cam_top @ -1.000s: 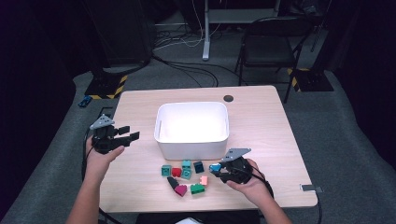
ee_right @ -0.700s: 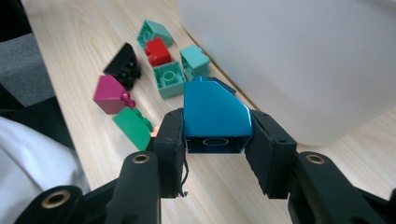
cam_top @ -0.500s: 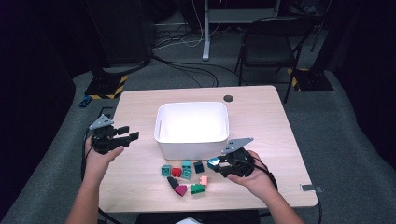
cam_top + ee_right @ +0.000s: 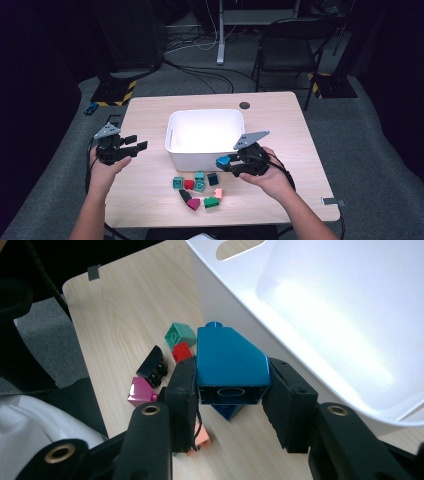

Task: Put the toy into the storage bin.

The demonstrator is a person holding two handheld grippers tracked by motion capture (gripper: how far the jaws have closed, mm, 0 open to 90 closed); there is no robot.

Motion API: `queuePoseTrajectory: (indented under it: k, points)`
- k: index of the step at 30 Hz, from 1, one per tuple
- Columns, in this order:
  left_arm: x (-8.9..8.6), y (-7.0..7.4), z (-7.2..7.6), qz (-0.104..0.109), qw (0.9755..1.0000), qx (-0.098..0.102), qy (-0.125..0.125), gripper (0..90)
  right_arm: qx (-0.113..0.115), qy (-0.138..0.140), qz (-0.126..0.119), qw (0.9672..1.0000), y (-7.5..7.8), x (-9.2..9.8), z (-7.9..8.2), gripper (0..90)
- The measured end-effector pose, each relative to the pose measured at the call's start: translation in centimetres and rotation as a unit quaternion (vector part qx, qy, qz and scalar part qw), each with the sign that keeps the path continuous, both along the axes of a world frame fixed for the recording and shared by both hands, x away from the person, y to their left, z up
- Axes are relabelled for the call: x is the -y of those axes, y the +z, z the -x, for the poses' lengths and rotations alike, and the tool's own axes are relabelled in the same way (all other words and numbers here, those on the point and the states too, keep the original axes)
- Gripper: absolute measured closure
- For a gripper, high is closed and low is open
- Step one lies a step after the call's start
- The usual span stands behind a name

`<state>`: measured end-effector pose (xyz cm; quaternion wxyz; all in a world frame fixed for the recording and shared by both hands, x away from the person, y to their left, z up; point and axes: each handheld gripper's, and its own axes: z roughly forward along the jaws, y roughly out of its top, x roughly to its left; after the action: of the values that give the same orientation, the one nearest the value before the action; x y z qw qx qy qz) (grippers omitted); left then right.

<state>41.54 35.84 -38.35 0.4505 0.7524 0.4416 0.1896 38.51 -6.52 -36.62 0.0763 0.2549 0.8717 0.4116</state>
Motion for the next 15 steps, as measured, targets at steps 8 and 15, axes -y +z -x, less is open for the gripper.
queuePoseTrajectory:
  k: [8, 15]
  points:
    - [0.0, 0.0, 0.1, -0.002, 1.0000, -0.002, -0.001, 43.2, 0.003, -0.008, -0.006, 0.9999, 1.3, -0.4, -1.6, 58.3]
    - [0.0, 0.0, 0.3, -0.004, 1.0000, -0.002, -0.003, 43.5, 0.014, -0.012, -0.005, 0.9998, 2.3, -1.2, -3.1, 58.3]
